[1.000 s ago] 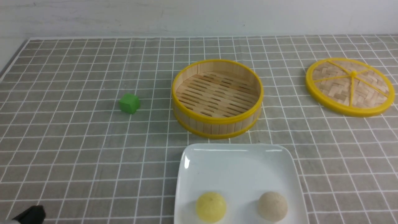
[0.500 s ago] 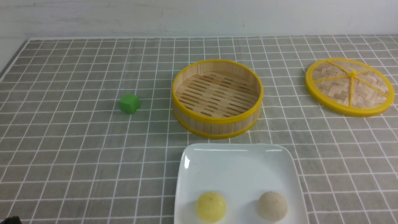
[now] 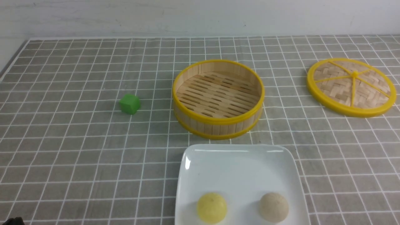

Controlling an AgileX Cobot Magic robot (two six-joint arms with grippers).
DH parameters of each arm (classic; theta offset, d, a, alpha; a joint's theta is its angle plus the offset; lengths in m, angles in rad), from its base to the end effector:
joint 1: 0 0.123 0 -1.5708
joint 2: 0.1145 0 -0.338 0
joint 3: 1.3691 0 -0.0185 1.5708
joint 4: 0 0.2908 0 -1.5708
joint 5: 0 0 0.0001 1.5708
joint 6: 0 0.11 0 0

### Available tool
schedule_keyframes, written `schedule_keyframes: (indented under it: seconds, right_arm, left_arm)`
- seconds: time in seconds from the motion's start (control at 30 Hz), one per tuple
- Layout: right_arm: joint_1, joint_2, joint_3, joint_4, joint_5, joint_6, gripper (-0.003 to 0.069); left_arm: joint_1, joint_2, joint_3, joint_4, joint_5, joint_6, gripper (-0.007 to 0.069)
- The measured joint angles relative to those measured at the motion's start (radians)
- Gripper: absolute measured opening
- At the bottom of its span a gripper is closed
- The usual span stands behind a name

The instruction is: Put the steamed buns into the plate on the grey tablecloth.

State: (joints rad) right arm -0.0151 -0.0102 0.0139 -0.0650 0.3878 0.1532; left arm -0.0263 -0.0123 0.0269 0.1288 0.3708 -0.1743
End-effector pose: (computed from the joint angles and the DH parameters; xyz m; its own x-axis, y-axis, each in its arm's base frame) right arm 0.0569 -0.0036 0.1679 -0.2940 0.0973 -0.9508 0.0661 0.9945 0.0813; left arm 0.0577 0.0036 0.1649 -0.2896 -0.0465 -0.9560 -0.0340 0.9987 -0.0383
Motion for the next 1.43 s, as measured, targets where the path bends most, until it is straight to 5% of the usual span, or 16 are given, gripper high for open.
schedule_keyframes:
  seconds: [1.43]
  right_arm:
    - [0.000, 0.000, 0.000, 0.000, 0.000, 0.000, 0.0237]
  left_arm:
    - [0.000, 0.000, -0.001, 0.049, 0.004, 0.000, 0.0075]
